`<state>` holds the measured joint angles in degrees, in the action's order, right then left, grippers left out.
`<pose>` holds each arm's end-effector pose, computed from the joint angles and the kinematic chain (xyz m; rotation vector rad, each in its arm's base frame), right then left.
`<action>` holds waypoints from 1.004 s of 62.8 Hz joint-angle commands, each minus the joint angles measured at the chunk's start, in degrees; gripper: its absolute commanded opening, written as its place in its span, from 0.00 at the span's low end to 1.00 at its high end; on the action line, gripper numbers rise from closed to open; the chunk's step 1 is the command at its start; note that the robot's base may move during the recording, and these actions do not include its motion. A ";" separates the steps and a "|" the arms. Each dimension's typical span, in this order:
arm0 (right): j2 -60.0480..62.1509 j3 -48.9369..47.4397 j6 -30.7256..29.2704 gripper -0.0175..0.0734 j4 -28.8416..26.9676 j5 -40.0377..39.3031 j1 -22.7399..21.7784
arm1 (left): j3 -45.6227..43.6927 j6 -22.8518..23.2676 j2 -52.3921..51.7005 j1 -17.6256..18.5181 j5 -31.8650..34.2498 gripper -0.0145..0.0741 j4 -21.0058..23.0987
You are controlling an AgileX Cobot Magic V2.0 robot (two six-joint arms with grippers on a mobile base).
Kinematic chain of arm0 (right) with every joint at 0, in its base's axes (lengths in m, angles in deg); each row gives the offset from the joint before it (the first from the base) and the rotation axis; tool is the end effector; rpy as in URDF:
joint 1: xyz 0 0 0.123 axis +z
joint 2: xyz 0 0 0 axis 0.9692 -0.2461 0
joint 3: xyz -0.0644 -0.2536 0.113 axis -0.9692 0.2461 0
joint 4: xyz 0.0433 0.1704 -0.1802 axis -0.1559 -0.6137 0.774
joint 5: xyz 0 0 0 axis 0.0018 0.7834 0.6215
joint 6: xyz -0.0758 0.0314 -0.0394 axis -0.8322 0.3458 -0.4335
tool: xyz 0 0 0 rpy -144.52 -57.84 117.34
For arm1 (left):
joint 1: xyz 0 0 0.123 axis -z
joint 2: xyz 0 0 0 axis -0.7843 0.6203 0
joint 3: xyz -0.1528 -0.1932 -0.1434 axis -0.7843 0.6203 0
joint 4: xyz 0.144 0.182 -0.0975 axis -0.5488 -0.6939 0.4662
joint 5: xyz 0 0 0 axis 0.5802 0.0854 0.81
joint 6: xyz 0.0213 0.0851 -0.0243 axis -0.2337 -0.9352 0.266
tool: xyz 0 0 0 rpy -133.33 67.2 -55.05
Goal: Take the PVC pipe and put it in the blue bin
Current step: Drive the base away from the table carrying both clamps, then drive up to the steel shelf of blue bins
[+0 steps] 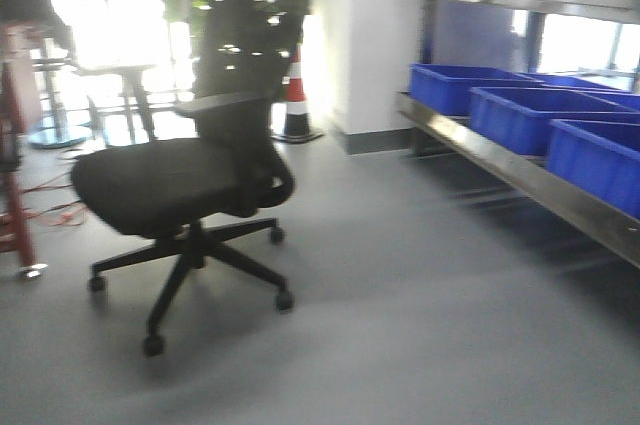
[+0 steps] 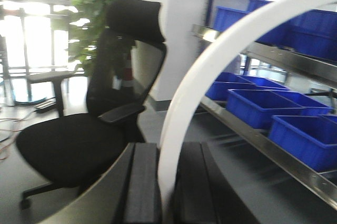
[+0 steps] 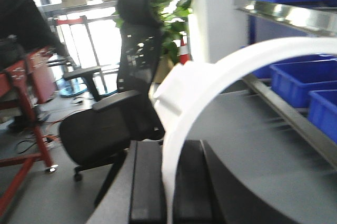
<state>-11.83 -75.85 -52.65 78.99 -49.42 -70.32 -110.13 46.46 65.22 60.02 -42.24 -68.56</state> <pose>0.0966 0.0091 0.3622 0.0788 1.6182 0.2213 0.0900 -0.0122 0.3822 0.0490 1.5622 -0.1629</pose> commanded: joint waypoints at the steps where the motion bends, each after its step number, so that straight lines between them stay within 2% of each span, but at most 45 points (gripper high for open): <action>1: 0.07 0.18 -0.22 0.01 0.73 -0.89 -0.02 | -0.17 0.27 -0.31 -0.16 1.31 0.04 0.42; 63: 0.07 0.18 -0.22 0.01 0.73 -0.89 -0.02 | -0.17 0.27 -0.31 -0.16 1.31 0.04 0.42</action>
<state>-11.83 -75.85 -52.65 78.99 -49.42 -70.32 -110.13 46.46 65.22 60.02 -42.24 -68.56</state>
